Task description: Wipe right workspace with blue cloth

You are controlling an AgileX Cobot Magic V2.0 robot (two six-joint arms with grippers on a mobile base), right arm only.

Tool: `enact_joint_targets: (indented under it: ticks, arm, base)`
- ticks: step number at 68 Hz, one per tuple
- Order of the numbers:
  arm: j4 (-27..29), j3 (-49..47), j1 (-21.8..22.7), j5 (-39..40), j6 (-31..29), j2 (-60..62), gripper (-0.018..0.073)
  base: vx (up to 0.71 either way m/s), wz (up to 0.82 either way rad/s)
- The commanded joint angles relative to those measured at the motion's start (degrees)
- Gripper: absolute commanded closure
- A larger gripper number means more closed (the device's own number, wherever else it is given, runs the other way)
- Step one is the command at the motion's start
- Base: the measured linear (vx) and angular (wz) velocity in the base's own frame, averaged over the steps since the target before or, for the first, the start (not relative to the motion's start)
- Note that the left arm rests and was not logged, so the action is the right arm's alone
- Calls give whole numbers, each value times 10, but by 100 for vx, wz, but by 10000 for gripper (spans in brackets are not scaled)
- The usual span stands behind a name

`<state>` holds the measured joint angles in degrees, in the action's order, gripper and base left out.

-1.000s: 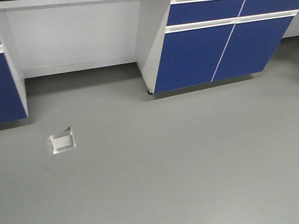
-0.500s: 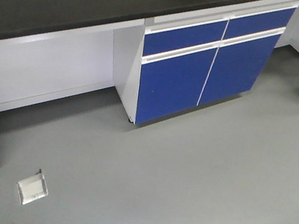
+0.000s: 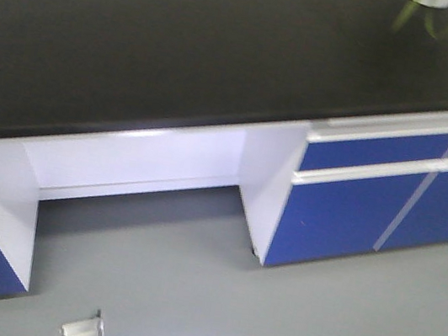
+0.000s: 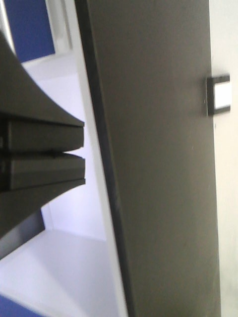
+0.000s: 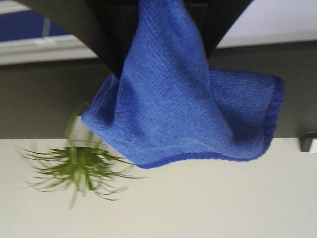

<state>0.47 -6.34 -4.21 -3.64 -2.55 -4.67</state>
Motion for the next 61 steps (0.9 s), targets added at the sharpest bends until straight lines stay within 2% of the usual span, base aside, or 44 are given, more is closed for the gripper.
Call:
enact_joint_targets:
  ticks: [1,28,61]
  arm:
    - [0,-16,0,52,-2,-6,559]
    - [0,-16,0,52,-2,-6,559]
    - [0,-16,0,52,-2,-6,559]
  base:
    - [45,57]
    - [41,46]
    - [29,19]
